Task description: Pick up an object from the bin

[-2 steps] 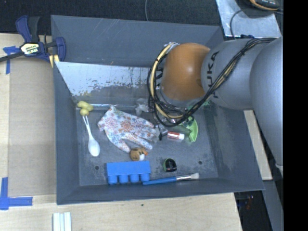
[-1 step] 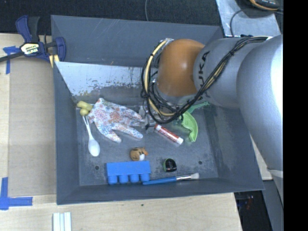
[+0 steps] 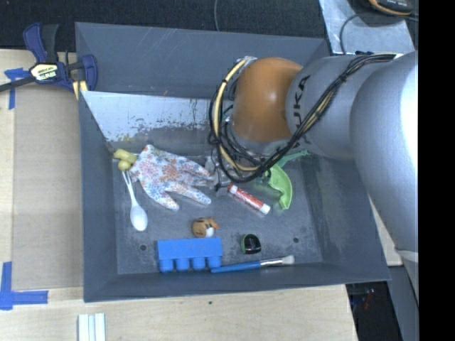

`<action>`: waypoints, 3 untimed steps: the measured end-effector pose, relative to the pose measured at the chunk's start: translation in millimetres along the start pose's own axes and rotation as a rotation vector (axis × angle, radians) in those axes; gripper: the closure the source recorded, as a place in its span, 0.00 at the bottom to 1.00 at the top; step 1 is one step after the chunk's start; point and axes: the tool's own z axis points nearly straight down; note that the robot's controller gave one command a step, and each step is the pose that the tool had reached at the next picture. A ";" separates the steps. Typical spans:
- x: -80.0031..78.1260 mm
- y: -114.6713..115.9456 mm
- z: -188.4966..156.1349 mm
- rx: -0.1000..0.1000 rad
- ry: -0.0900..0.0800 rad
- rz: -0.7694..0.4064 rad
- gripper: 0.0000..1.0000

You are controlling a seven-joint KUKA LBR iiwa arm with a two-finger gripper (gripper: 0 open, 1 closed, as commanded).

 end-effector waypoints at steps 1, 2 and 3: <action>-0.6 -0.4 -21.7 0.000 -0.002 0.000 1.00; -0.7 -0.5 -49.9 0.000 0.000 0.000 1.00; -2.5 -0.9 -74.6 0.000 -0.005 -0.001 1.00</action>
Offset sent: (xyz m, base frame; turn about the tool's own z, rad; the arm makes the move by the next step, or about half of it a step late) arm -0.0003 -0.0002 0.0724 -0.0002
